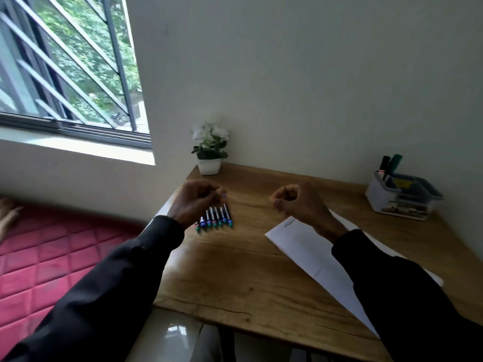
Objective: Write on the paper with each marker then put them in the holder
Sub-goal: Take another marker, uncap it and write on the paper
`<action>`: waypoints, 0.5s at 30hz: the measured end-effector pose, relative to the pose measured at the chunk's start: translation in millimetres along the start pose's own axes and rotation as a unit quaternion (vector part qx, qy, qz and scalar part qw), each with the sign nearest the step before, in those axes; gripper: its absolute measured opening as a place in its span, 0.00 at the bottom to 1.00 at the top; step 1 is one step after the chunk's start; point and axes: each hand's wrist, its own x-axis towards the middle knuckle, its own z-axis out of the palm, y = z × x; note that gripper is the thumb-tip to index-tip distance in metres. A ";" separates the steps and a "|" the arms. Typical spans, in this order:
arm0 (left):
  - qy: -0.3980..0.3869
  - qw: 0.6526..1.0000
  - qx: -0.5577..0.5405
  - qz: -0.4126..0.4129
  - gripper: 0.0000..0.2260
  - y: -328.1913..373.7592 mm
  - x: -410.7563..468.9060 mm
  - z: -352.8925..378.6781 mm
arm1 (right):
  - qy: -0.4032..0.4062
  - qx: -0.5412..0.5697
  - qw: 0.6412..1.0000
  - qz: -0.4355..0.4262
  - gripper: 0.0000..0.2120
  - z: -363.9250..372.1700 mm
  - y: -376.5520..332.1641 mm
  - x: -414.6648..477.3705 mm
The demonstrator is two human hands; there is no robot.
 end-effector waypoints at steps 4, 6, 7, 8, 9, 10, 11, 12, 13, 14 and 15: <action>0.020 0.999 0.029 -0.001 0.07 -8.6 -8.1 -23.2 | -0.023 -0.057 0.998 -0.022 0.04 39.1 -12.1 10.0; 0.023 0.999 0.030 -0.005 0.06 -11.6 -10.5 -27.0 | -0.017 -0.093 0.995 -0.030 0.05 61.1 -16.6 15.4; 0.025 0.999 0.024 -0.008 0.06 -13.3 -11.0 -27.7 | -0.016 -0.111 0.993 -0.028 0.05 71.4 -18.9 17.4; 0.028 0.999 0.021 -0.011 0.05 -15.2 -10.8 -28.1 | -0.016 -0.125 0.992 -0.024 0.05 80.5 -21.5 18.7; 0.029 0.999 0.021 -0.014 0.05 -16.2 -10.8 -28.2 | -0.019 -0.134 0.991 -0.018 0.05 88.9 -24.4 19.7; 0.029 0.999 0.022 -0.014 0.06 -17.2 -10.7 -28.1 | -0.019 -0.141 0.990 -0.015 0.05 96.4 -27.4 20.3; 0.029 0.999 0.023 -0.013 0.06 -17.6 -10.3 -27.8 | -0.016 -0.152 0.988 -0.015 0.05 102.5 -30.9 20.6; 0.028 0.999 0.024 -0.013 0.07 -18.0 -9.9 -27.6 | -0.008 -0.163 0.986 -0.016 0.06 107.4 -34.0 20.5; 0.026 0.999 0.024 -0.013 0.07 -18.0 -9.8 -27.0 | -0.001 -0.173 0.985 -0.015 0.06 110.5 -36.7 20.1; 0.024 0.999 0.021 -0.015 0.08 -18.4 -9.8 -26.9 | 0.003 -0.181 0.983 -0.012 0.06 113.5 -38.1 20.1; 0.022 0.999 0.017 -0.017 0.08 -18.6 -10.0 -26.7 | 0.005 -0.190 0.982 -0.009 0.06 116.0 -38.7 19.6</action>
